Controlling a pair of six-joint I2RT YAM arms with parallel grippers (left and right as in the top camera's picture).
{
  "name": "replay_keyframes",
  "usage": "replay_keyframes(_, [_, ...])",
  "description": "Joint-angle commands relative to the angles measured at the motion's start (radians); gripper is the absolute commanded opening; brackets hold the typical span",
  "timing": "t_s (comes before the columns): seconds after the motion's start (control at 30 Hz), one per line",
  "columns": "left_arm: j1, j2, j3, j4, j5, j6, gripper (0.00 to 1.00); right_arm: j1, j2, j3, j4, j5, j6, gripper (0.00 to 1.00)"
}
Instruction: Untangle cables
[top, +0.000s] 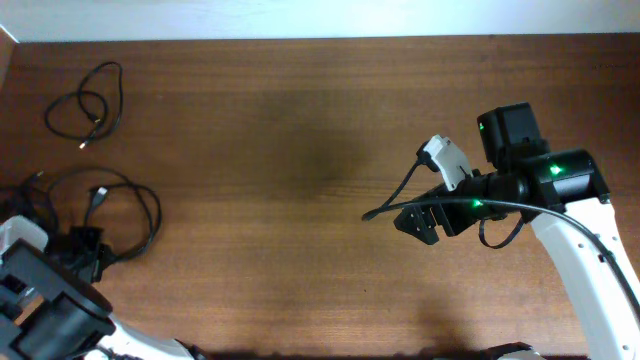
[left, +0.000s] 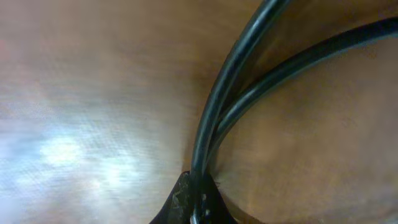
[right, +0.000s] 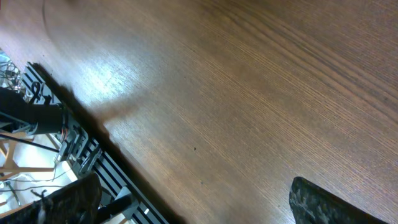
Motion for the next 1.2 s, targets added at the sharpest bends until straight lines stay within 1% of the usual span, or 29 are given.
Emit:
replay_keyframes(0.0, [-0.048,0.016,-0.020,0.015,0.046,0.088,0.00,-0.003,-0.005,0.000,0.002,0.000,-0.003,0.95])
replay_keyframes(0.03, [-0.050,0.016,-0.020,0.009,0.047,0.088,0.15,-0.003,-0.005,0.000,0.001,0.000,-0.003,0.95])
replay_keyframes(0.07, [-0.050,0.016,-0.020,0.005,0.047,0.088,0.43,-0.003,-0.005,0.000,0.000,0.000,-0.003,0.95])
replay_keyframes(0.1, [-0.050,0.016,-0.020,0.000,0.047,0.088,0.82,-0.003,-0.005,-0.001,-0.002,0.001,-0.003,0.95])
replay_keyframes(0.13, [-0.050,0.016,-0.019,-0.007,0.046,0.088,0.99,-0.003,-0.005,0.000,-0.002,0.000,-0.003,0.95])
replay_keyframes(0.27, [-0.049,0.013,0.003,-0.061,0.046,0.089,0.99,-0.003,-0.005,0.000,-0.005,0.000,-0.003,0.96])
replay_keyframes(0.37, [-0.050,-0.002,0.081,-0.149,0.046,0.134,0.99,-0.003,-0.005,0.000,-0.013,0.001,-0.003,0.96])
replay_keyframes(0.47, [-0.050,-0.059,0.142,-0.210,0.046,0.170,0.99,-0.003,-0.005,0.000,-0.010,0.001,-0.003,0.97])
replay_keyframes(0.57, [-0.050,-0.151,0.181,-0.230,0.046,0.201,0.99,-0.003,-0.005,0.000,-0.005,0.000,-0.003,0.97])
replay_keyframes(0.63, [-0.052,-0.246,0.202,-0.229,0.047,0.227,0.99,-0.003,-0.005,0.000,-0.003,0.001,-0.003,0.97])
replay_keyframes(0.67, [-0.056,-0.315,0.212,-0.232,0.047,0.260,0.99,-0.003,-0.005,0.000,0.003,0.000,-0.003,0.96])
replay_keyframes(0.8, [-0.085,-0.476,0.217,-0.247,0.102,0.390,0.99,-0.003,-0.005,0.000,0.041,0.004,0.024,0.93])
replay_keyframes(0.87, [-0.114,-0.542,0.217,-0.272,0.114,0.445,0.99,-0.003,-0.006,0.000,0.069,0.005,0.056,0.93])
replay_keyframes(0.9, [-0.146,-0.591,0.217,-0.300,0.117,0.494,0.99,-0.003,-0.006,0.000,0.094,0.005,0.074,0.93])
replay_keyframes(0.97, [-0.198,-0.643,0.217,-0.333,0.117,0.542,0.99,-0.003,-0.006,0.000,0.118,0.025,0.106,0.93])
replay_keyframes(1.07, [-0.288,-0.703,0.217,-0.372,0.117,0.590,0.99,-0.003,-0.006,0.000,0.135,0.141,0.188,0.92])
replay_keyframes(1.17, [-0.381,-0.739,0.217,-0.391,0.117,0.637,0.99,-0.003,-0.006,0.000,0.135,0.208,0.227,0.91])
